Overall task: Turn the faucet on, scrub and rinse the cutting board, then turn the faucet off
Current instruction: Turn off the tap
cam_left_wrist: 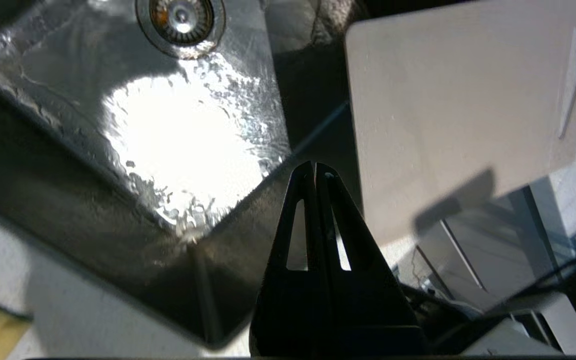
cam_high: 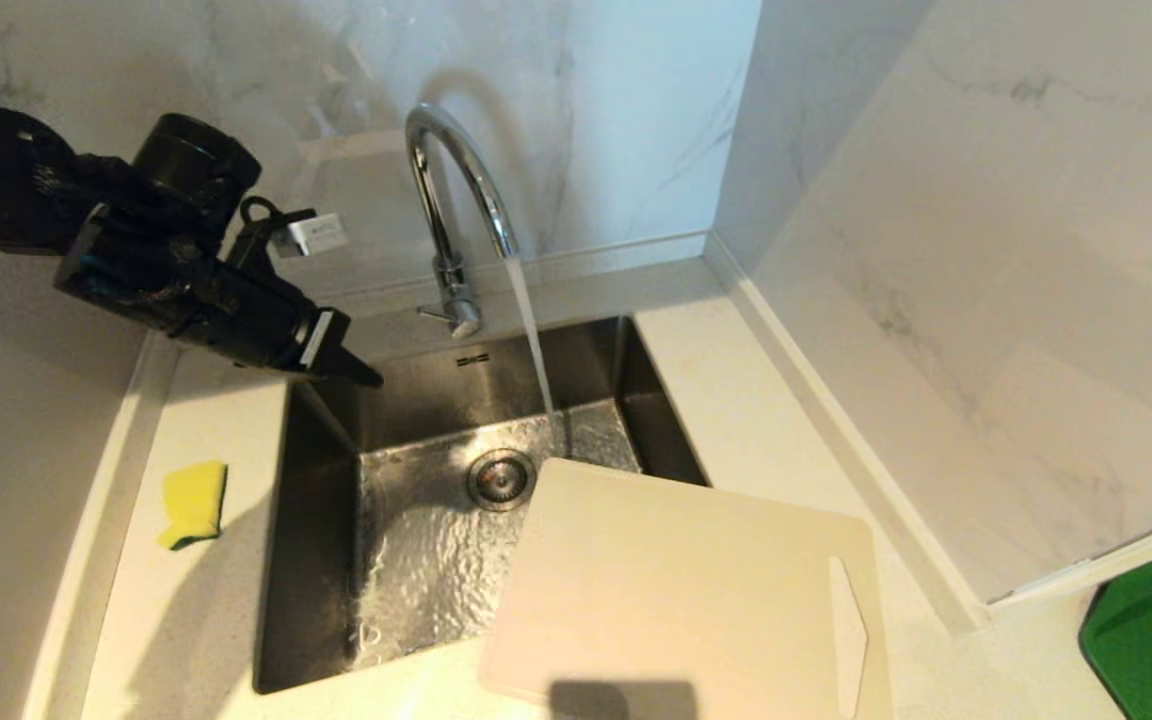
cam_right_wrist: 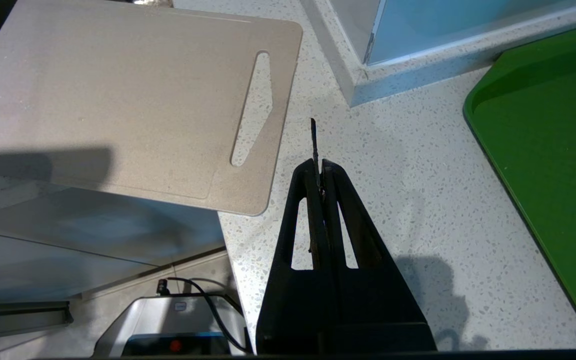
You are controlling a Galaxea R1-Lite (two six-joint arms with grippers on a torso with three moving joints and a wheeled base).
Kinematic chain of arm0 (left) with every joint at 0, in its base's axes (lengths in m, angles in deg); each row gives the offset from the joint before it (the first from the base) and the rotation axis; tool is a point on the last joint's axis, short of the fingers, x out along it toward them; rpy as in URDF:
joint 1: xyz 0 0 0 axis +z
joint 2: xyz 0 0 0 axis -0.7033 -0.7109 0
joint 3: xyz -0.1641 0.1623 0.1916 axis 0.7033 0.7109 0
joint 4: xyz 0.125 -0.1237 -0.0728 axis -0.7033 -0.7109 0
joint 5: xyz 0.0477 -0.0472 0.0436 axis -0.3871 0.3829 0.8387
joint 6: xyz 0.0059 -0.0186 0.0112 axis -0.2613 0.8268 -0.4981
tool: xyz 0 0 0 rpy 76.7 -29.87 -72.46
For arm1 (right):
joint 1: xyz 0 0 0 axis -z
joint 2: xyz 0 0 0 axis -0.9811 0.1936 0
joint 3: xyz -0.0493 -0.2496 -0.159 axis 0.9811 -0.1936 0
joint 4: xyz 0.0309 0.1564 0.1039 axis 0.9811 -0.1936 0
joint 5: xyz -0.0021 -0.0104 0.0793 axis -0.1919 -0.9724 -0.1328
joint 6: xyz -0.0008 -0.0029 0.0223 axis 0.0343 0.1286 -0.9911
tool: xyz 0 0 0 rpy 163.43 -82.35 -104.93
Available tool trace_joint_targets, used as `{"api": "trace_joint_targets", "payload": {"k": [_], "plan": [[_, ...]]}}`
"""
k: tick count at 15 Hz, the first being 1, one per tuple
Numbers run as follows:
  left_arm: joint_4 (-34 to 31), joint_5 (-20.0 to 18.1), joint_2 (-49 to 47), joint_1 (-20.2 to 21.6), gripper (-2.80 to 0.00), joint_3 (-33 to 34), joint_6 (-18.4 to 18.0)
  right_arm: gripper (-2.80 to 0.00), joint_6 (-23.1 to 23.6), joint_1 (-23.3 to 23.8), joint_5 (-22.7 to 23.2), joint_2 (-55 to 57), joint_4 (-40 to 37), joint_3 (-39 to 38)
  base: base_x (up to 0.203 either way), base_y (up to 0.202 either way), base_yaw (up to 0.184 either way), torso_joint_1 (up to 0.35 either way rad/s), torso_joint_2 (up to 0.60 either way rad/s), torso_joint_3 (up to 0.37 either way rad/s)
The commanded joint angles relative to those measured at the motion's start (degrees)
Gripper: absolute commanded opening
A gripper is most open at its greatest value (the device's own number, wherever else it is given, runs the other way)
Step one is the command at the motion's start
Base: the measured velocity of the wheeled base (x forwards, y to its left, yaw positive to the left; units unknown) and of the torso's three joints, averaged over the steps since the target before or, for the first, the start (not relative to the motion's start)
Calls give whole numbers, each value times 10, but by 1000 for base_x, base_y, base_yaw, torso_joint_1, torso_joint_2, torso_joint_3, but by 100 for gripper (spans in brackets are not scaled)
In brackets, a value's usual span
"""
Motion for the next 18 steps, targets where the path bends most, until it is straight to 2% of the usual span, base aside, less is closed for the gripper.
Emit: {"api": "trace_joint_targets", "payload": {"k": [1, 4, 8, 13, 17, 18], "plan": [[37, 18, -47, -4, -280, -4, 9, -280, 0, 0, 0, 0, 0, 0, 0, 0, 0, 0, 0, 0], [90, 61, -80, -11, -280, -4, 37, -280, 0, 0, 0, 0, -1, 0, 0, 0, 0, 0, 0, 0], [161, 70, -108, -12, -280, -5, 67, -280, 0, 0, 0, 0, -1, 0, 0, 0, 0, 0, 0, 0], [278, 119, -143, -11, -280, -6, 76, -280, 0, 0, 0, 0, -1, 0, 0, 0, 0, 0, 0, 0], [305, 146, -148, -11, -280, -6, 76, -280, 0, 0, 0, 0, -1, 0, 0, 0, 0, 0, 0, 0], [312, 162, -148, -11, -280, -7, 76, -280, 0, -1, 0, 0, -1, 0, 0, 0, 0, 0, 0, 0]]}}
